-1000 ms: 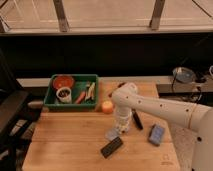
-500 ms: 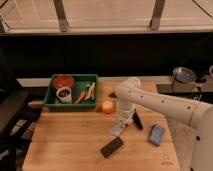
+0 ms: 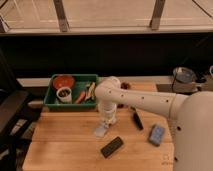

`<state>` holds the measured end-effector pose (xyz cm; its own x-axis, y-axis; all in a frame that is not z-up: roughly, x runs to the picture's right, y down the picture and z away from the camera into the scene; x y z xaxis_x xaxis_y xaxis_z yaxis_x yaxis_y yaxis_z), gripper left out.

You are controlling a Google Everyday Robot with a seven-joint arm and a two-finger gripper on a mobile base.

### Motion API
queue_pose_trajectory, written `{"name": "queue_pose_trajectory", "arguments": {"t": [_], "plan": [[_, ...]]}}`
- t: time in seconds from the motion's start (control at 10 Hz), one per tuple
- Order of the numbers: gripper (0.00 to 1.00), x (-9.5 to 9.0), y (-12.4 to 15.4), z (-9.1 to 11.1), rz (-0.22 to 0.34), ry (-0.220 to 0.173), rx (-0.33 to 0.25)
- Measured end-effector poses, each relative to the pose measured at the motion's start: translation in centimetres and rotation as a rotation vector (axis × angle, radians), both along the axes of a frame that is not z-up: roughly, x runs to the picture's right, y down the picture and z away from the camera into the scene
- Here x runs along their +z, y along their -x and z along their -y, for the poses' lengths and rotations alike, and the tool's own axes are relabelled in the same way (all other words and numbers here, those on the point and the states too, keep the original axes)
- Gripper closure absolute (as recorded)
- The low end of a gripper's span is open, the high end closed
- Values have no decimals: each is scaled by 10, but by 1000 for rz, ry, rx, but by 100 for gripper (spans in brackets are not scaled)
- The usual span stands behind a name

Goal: Wipe table surface with towel

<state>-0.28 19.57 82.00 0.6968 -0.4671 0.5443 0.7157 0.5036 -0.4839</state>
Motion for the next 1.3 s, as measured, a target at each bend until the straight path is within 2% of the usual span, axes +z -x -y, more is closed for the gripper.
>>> {"name": "queue_pose_trajectory", "arguments": {"t": [0.3, 0.5, 0.7, 0.8, 1.0, 1.3], "plan": [[81, -8, 18, -21, -11, 38, 9], [81, -15, 5, -33, -42, 64, 30], [81, -17, -26, -36, -79, 72, 46], [81, -15, -53, -33, -96, 69, 50], [81, -7, -84, -21, -108, 56, 44], [81, 4, -96, -2, -92, 33, 16]]}}
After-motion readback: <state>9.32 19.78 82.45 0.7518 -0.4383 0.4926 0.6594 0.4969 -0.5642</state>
